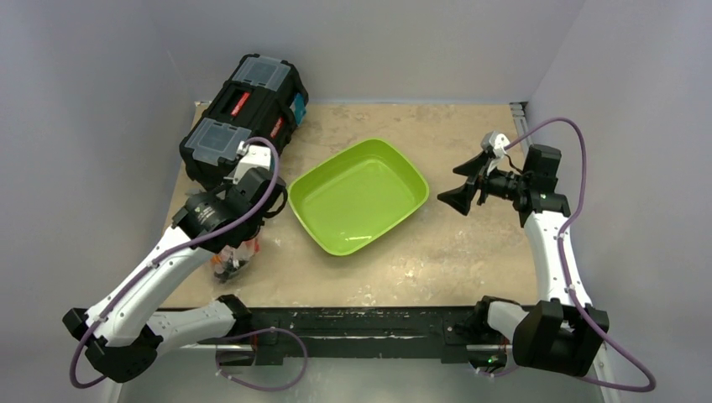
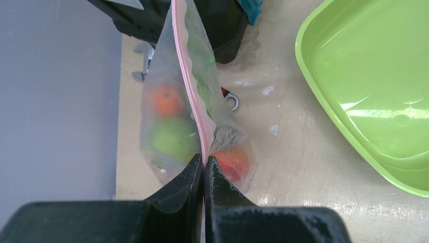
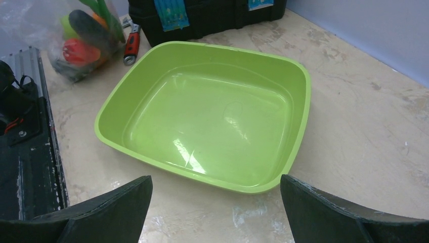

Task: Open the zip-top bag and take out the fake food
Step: Pick up the zipper food storage bag at the corner of the board.

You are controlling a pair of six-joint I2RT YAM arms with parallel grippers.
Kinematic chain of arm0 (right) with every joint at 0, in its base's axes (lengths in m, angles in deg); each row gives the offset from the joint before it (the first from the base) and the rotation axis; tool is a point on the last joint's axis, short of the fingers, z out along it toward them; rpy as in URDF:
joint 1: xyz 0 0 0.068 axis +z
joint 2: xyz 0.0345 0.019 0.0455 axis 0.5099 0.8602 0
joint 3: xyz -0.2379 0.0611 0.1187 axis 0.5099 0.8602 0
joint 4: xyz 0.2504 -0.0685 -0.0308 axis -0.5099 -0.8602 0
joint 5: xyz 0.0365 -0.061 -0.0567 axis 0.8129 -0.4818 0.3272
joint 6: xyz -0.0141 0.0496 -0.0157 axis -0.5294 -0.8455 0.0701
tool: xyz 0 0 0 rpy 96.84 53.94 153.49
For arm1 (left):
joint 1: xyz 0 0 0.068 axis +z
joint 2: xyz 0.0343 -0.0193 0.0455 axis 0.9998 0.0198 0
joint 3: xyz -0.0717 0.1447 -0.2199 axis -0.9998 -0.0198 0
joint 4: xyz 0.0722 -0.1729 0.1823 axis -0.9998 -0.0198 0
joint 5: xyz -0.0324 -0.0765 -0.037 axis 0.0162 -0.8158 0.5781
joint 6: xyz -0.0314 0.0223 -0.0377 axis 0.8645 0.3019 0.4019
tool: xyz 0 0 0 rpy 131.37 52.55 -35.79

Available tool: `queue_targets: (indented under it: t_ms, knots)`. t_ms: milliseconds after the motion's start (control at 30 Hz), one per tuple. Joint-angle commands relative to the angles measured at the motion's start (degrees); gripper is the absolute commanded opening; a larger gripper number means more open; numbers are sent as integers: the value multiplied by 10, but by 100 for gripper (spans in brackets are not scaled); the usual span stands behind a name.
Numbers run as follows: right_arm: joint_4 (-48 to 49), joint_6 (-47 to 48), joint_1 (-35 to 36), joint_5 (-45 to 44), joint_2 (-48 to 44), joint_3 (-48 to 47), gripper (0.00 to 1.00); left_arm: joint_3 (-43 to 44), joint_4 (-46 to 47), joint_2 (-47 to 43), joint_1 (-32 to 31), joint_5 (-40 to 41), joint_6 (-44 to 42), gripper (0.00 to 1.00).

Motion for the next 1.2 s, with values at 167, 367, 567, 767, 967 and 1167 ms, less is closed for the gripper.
queue_targets:
  t_ms: [167,367,567,767,967,1167]
  knots:
    - [-1,10,0,9,7,-16,99,99,23,6,-1,35,-92,0]
    - [-11,22,0,7,11,-19,99,147,26,25,-1,23,-129,0]
    - [-18,29,-1,6,15,-22,99,210,9,33,-1,5,-163,0]
    - [-21,32,0,7,16,-22,99,278,5,34,-2,-48,-190,0]
    - [-23,33,-1,8,15,-22,99,355,3,46,-1,-136,-207,0]
    - [-25,35,0,14,13,-21,99,434,5,70,-3,-243,-209,0]
